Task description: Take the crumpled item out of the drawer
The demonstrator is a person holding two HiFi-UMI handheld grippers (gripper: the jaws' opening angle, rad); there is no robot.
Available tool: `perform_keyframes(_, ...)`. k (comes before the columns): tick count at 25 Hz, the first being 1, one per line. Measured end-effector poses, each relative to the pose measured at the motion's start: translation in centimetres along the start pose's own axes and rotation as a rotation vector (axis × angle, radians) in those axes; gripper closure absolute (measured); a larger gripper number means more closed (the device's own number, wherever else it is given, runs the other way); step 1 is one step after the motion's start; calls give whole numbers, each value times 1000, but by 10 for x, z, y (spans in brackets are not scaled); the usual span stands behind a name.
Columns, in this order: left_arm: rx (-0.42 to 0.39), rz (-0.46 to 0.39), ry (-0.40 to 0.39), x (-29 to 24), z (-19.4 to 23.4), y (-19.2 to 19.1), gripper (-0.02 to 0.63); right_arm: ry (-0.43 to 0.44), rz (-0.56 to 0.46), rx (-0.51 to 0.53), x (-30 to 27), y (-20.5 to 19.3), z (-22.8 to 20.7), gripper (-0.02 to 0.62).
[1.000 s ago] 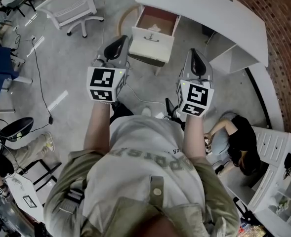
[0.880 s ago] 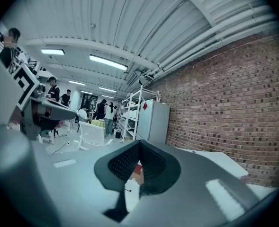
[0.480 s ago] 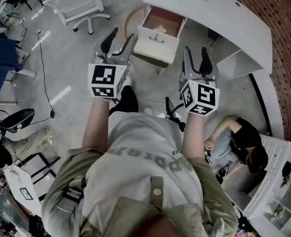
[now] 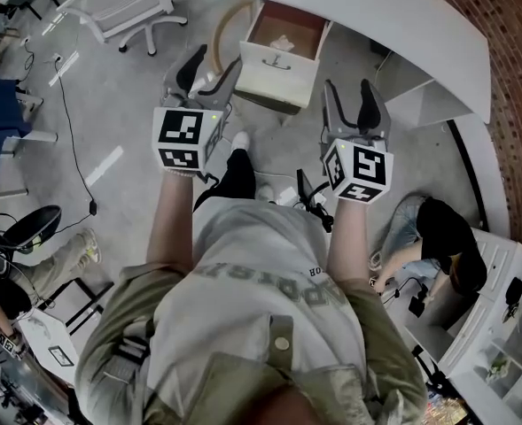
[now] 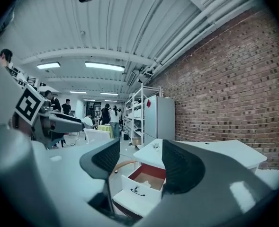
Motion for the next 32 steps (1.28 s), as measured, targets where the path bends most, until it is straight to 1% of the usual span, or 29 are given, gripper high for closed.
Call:
perform_keyframes(2,9,22,-8,-14,11,-5,344,-2,22,12,-15,-4,1,322)
perform_keyframes(8,30,24,-34,-68,55,-7,344,-10,65,38,-79,-4,2,314)
perform_keyframes(14,24,31,-78,-124,111,1,342,-43,72,72,-152,8,10,302)
perform_keyframes(20,14,21,-126,-167,160,12,344,-86,75,60,-211,17,20,301)
perform_keyframes(27,13,39,-180,-193,193,4,344,-140,105,38,-246,9,28,301)
perform_keyframes(32,48,65,-203,-201,198,-14,344,-159,149,27,-253,-7,26,301)
Point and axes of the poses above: the fingertips, and each gripper's own axes: x backward along the fingers, z to its left, y out of its top, the point moved 2 cm from there along x, backward along the fingers, and after that the axes turned 11 degrees about -y, right-handed, at the moved point
